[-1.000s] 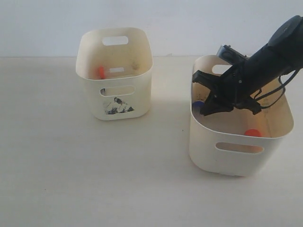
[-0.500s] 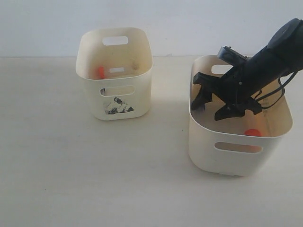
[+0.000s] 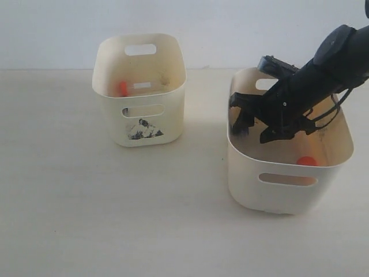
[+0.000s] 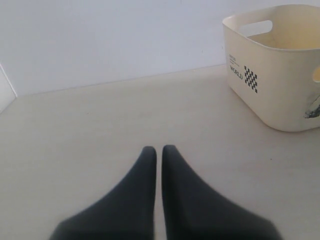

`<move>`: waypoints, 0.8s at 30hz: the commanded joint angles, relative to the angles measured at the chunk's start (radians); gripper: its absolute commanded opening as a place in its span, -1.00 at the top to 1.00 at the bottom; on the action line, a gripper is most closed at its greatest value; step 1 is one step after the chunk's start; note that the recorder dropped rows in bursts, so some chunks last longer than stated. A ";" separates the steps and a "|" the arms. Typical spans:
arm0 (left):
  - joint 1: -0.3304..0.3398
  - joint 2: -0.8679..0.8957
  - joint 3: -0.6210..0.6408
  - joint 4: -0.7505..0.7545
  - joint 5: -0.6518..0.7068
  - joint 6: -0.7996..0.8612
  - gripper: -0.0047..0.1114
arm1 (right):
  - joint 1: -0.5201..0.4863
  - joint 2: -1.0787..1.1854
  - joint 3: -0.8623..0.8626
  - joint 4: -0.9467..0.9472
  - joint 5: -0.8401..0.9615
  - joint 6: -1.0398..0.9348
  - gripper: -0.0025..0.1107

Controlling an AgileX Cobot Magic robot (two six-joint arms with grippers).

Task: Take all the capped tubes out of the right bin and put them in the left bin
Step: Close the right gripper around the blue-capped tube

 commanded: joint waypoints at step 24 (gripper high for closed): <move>0.001 -0.003 -0.004 -0.001 -0.008 -0.012 0.84 | 0.004 0.083 -0.006 -0.006 0.083 0.067 0.96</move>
